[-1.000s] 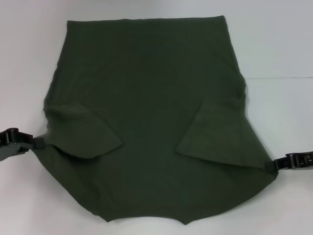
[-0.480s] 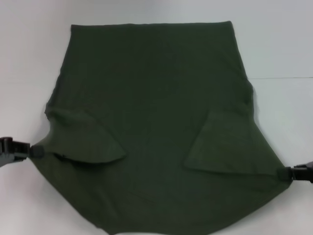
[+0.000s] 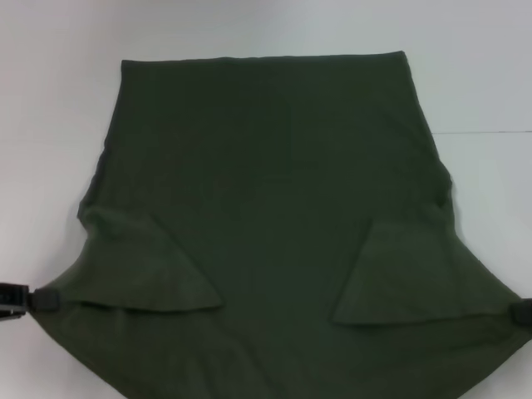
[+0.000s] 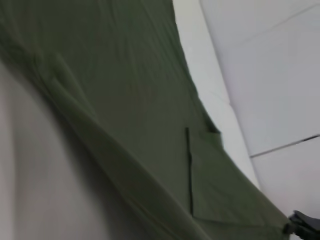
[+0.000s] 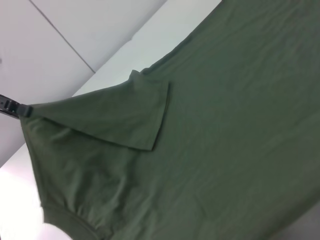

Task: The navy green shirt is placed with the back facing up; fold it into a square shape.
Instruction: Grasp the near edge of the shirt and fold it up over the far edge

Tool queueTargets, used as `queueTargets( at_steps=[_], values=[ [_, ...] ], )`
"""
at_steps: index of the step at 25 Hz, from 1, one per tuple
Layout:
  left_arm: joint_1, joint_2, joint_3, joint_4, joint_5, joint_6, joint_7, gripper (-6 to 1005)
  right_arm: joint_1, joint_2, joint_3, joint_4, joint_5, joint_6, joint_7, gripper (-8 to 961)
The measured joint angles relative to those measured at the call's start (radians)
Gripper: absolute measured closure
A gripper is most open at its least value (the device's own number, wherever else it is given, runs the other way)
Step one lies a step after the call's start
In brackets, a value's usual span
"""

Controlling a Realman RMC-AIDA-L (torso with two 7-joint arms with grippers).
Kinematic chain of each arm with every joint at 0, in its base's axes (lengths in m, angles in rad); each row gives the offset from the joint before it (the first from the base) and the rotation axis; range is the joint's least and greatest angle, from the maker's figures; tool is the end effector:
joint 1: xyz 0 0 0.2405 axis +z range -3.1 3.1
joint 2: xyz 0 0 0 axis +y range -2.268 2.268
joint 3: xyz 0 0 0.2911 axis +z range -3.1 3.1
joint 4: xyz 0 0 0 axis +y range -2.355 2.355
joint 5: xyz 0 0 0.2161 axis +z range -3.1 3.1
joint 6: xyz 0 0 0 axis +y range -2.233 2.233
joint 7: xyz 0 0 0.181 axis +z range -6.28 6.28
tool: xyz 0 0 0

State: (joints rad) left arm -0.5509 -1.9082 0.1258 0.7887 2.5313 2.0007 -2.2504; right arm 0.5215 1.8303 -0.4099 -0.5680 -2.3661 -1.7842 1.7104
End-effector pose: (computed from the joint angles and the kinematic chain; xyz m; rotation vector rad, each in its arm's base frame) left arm -0.3394 0.3190 0.0730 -2.3034 -1.9295 -0.6530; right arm 0.3589 0.3322 0.0526 -2.6602 1.2488 0.4714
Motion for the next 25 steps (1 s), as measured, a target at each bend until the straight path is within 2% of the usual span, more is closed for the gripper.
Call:
queueTargets(
  at_steps=[4,8,13,20,23,25],
  values=[
    [0.001,0.004,-0.065,-0.003,-0.032,-0.003,-0.012,962,0.002,-0.005,0.068,0.002,0.011,0.010,0.001,917],
    [-0.027,0.014,-0.090,-0.059,-0.104,-0.092,-0.043,963,0.019,0.003,0.145,0.010,0.085,0.067,0.035,917],
    [-0.089,0.028,-0.088,-0.141,-0.165,-0.232,-0.044,963,0.034,0.015,0.150,0.011,0.212,0.172,0.099,917],
    [-0.167,0.029,-0.070,-0.255,-0.278,-0.472,0.029,961,0.065,0.021,0.142,0.035,0.341,0.314,0.105,917],
    [-0.191,0.024,-0.070,-0.296,-0.299,-0.562,0.069,960,0.095,0.033,0.141,0.049,0.359,0.389,0.100,918],
    [-0.200,0.014,-0.070,-0.309,-0.327,-0.622,0.091,960,0.115,0.045,0.140,0.054,0.367,0.458,0.099,918]
  ],
)
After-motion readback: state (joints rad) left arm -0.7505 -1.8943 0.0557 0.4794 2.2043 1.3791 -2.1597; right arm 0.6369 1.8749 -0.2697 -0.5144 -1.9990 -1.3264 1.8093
